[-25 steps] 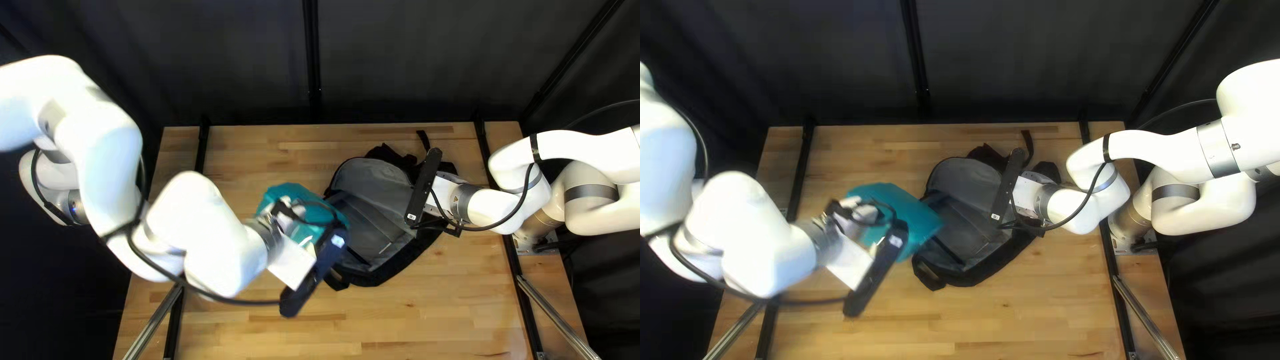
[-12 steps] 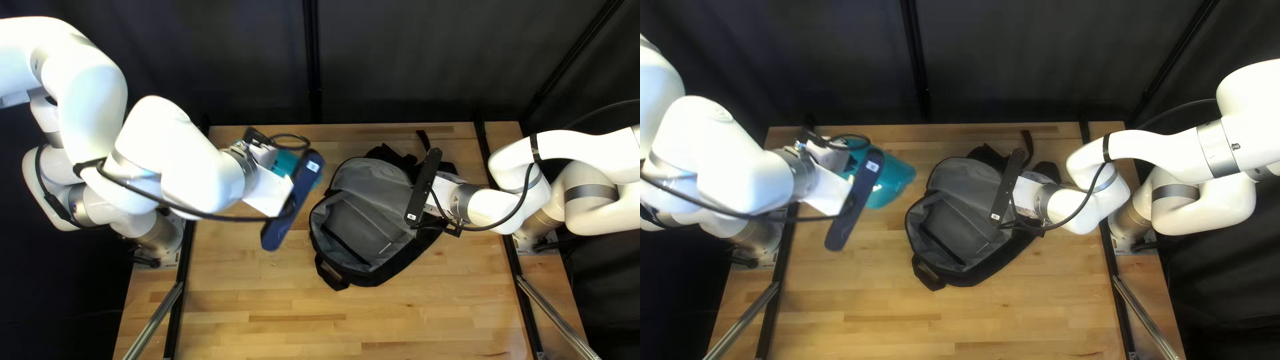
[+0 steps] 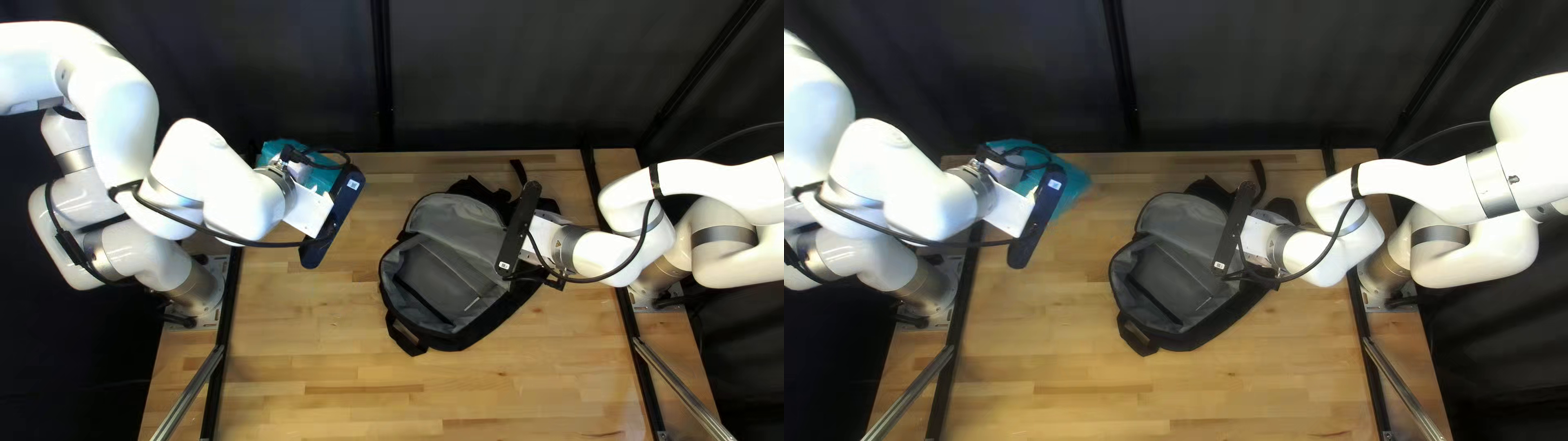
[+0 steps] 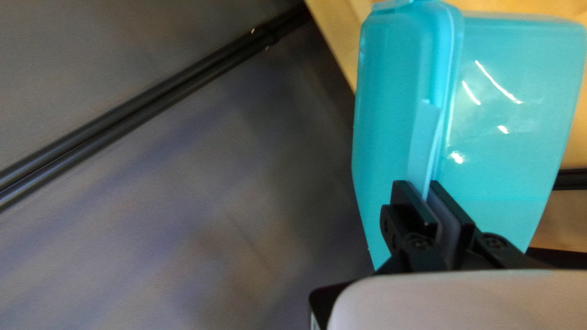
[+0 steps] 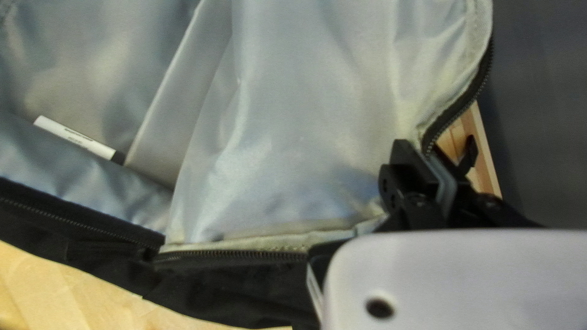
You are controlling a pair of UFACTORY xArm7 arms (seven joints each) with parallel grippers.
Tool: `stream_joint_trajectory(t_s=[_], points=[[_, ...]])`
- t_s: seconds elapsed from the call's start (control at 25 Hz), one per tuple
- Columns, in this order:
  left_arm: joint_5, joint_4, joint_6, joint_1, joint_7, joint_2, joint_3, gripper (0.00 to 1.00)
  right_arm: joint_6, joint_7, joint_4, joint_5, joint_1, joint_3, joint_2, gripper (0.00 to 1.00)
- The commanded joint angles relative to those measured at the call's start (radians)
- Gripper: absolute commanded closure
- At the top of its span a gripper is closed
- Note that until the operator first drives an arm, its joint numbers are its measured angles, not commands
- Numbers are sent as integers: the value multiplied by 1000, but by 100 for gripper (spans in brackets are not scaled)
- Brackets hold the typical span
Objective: Remove a lunch box from a kids backpack
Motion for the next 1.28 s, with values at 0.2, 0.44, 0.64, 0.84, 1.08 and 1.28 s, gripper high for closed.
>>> stream_joint_trajectory(t_s=[0.2,0.44,0.64,0.84,1.08,1.28], points=[[134,-105,-101,-41,-74,-139,132,100,0,0,0,0,0,0,0,100],[264,-181,-195,-39,-176,-190,220,100,0,0,0,0,0,0,0,100],[339,-240,-231,-36,-288,-219,262,100,0,0,0,0,0,0,0,100],[362,-290,-252,-62,-434,-274,289,100,0,0,0,0,0,0,0,100],[336,-292,-294,-131,-610,-396,347,100,0,0,0,0,0,0,0,100],[216,-230,-392,-229,-774,-583,444,100,0,0,0,0,0,0,0,100]])
